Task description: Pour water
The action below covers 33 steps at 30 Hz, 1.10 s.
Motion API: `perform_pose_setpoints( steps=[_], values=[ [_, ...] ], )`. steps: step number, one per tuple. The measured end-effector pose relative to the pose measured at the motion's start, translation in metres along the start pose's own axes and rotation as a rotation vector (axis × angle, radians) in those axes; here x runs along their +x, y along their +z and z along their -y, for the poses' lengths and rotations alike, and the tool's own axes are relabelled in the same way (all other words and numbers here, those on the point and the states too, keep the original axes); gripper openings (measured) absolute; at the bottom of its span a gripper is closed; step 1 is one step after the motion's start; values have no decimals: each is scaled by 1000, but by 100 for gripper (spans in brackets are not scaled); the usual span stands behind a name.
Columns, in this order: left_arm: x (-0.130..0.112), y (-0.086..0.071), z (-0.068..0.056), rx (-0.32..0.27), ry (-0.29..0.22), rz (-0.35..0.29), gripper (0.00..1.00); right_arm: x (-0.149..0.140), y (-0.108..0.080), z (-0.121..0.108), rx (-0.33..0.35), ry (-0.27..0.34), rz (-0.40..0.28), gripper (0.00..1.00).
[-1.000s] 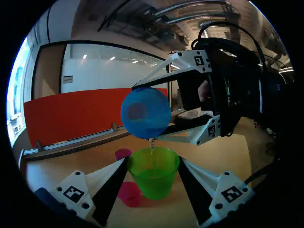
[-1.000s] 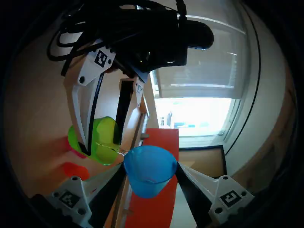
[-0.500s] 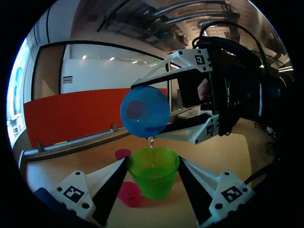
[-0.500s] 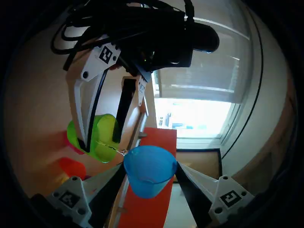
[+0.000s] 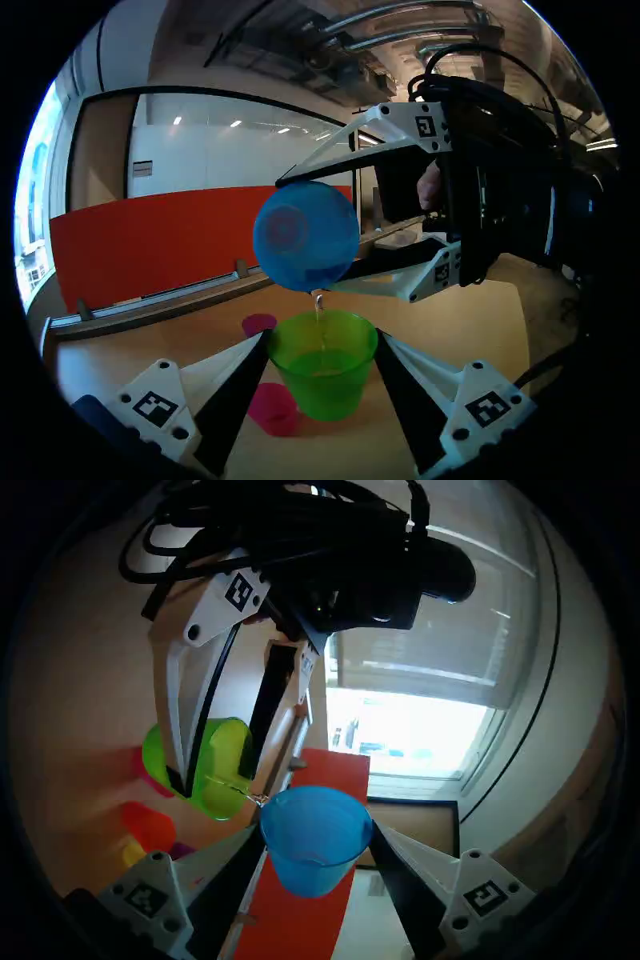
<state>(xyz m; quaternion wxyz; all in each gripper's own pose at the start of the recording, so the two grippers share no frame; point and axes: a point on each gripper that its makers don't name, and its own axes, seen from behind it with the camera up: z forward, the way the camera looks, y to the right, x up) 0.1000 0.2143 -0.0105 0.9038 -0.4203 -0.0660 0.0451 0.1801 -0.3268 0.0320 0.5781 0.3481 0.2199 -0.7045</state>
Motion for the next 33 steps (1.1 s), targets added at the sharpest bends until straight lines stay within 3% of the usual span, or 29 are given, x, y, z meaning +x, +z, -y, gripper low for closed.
perform_pose_setpoints(
  steps=[24, 33],
  values=[
    [2, 0, -1, -2, 11, 0, 90, 7, -1, -1, -5, -82, 2, 93],
    [4, -2, -1, 0, 9, -6, 89, 6, 0, -4, -11, -62, -1, 93]
  ],
)
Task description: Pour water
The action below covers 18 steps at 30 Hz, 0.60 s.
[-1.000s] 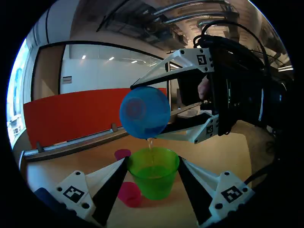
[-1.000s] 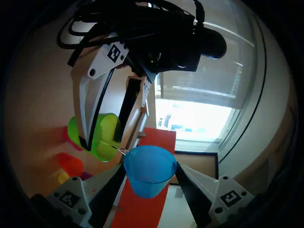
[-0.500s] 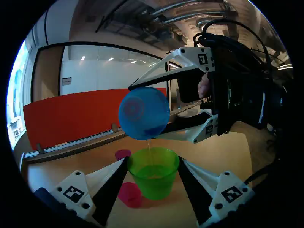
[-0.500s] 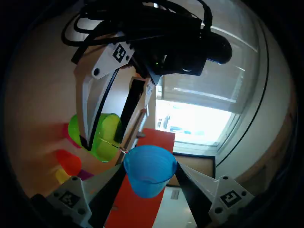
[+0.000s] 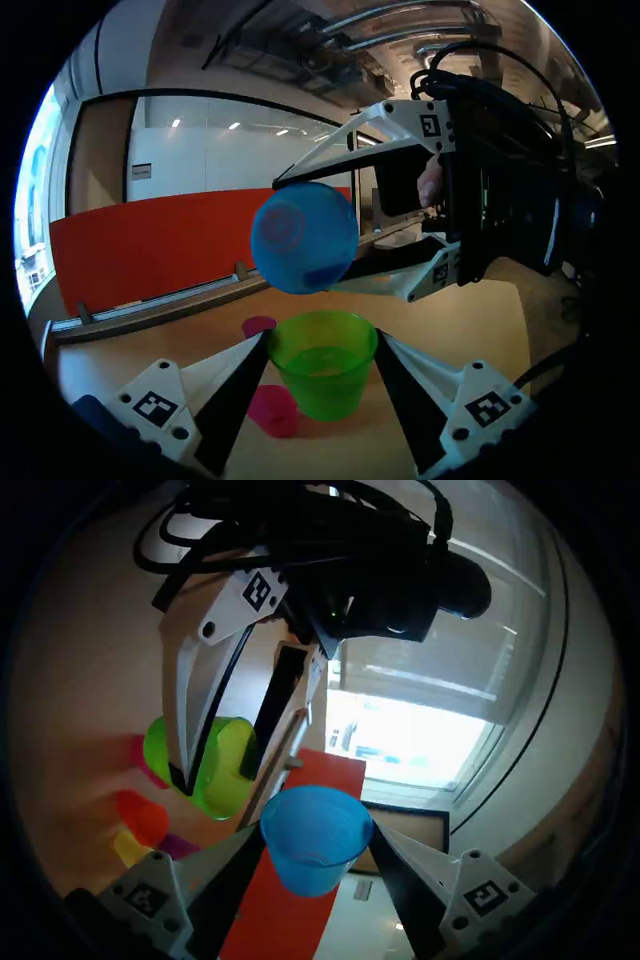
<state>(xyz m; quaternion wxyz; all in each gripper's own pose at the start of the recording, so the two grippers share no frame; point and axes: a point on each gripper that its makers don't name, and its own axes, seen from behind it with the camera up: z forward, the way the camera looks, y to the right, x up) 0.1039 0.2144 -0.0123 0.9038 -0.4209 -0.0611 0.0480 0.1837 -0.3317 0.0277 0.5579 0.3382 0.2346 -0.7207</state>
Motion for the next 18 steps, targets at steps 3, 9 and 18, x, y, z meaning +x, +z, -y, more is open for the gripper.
perform_pose_setpoints(
  steps=[3, 9, 18],
  values=[
    [0, -1, 0, 1, -1, -1, 89, -1, 1, -1, -6, 43, -4, 93],
    [-1, -3, 1, 5, 2, 0, 89, -5, 1, 0, -14, 198, -13, 92],
    [-1, -3, 3, 11, 1, -2, 89, -9, -5, 8, -17, 487, -22, 93]
  ],
)
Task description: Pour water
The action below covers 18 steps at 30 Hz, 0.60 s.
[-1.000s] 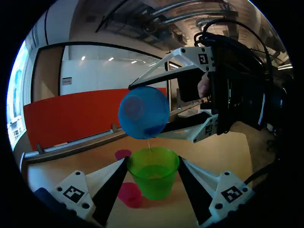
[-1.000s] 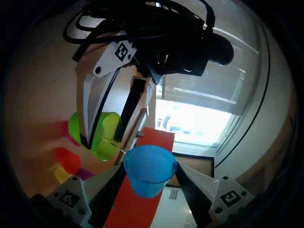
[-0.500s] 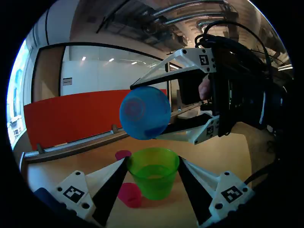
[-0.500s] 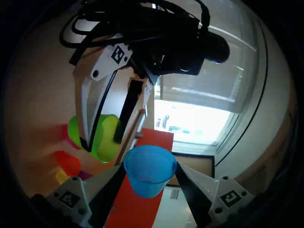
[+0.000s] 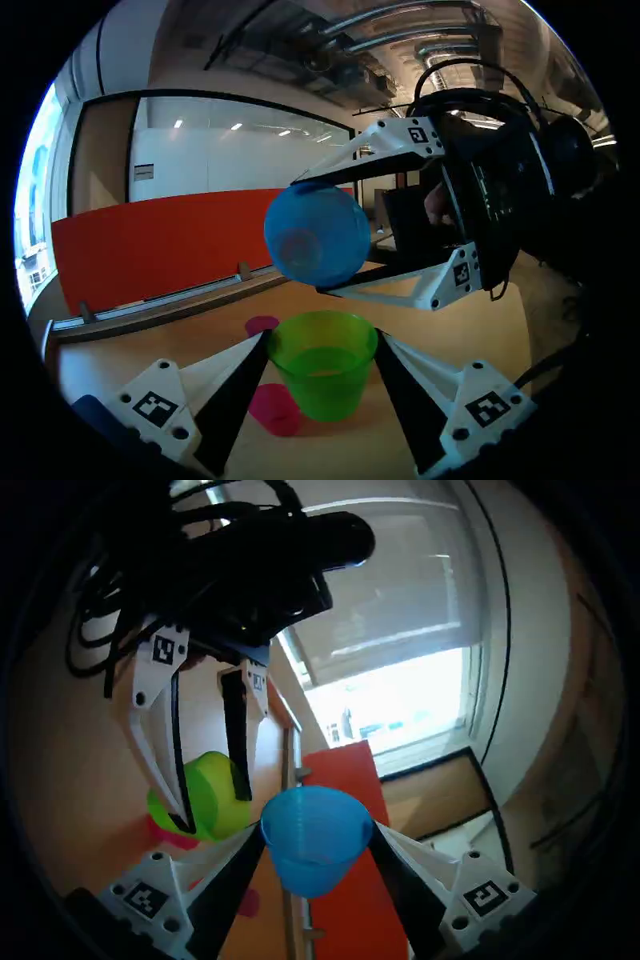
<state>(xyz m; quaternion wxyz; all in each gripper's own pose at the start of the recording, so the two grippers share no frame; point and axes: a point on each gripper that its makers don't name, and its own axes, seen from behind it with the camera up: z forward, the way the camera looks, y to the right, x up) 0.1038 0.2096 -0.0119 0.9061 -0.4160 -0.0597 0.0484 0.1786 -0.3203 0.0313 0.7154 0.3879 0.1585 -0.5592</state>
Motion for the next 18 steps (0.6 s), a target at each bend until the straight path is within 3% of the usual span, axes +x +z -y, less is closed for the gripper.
perform_pose_setpoints(
  steps=[18],
  values=[
    [-2, -3, 2, 12, 3, 2, 89, -9, -17, 21, 24, 480, -10, 93]
  ],
)
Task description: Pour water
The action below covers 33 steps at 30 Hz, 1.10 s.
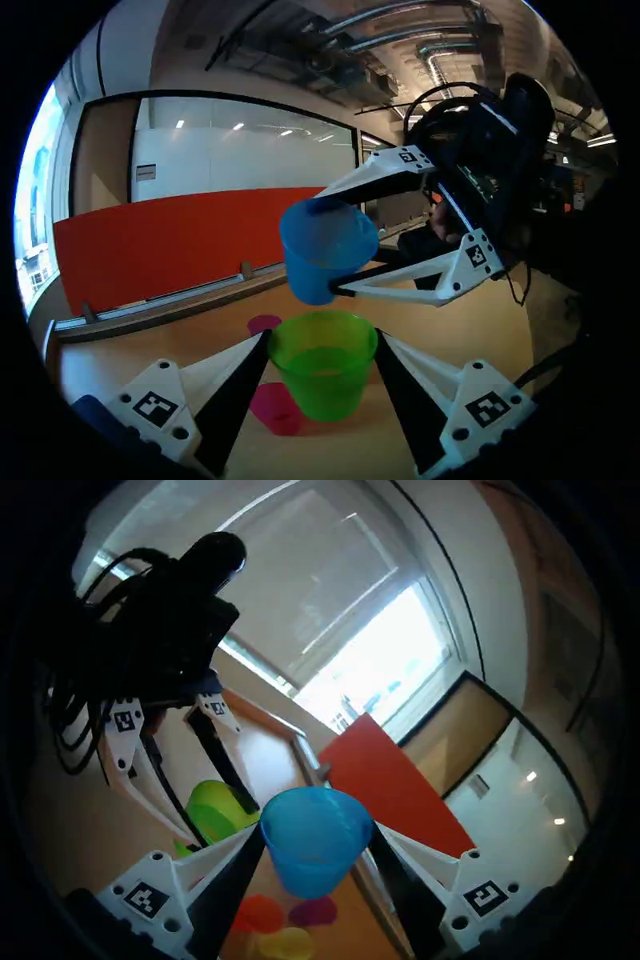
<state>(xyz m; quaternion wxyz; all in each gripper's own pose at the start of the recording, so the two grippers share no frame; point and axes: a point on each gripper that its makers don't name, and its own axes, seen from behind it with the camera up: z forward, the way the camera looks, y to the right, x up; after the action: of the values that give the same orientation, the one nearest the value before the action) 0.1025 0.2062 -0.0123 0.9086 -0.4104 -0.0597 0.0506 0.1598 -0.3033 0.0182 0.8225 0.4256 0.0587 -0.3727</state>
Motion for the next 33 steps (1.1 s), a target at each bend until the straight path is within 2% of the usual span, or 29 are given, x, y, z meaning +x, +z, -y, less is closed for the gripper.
perform_pose_setpoints(
  steps=[5, 15, 29, 33],
  values=[
    [0, 1, 0, 3, 2, 1, 89, -1, -4, -1, 2, 134, -9, 93],
    [2, 1, 0, 9, 0, -2, 89, -9, -10, 7, -1, 271, -14, 93],
    [0, -2, 3, 20, 4, 2, 90, -13, -15, 10, -6, 534, -59, 93],
    [-1, -3, 4, 23, 3, 2, 90, -13, -16, 10, -9, 587, -74, 93]
  ],
)
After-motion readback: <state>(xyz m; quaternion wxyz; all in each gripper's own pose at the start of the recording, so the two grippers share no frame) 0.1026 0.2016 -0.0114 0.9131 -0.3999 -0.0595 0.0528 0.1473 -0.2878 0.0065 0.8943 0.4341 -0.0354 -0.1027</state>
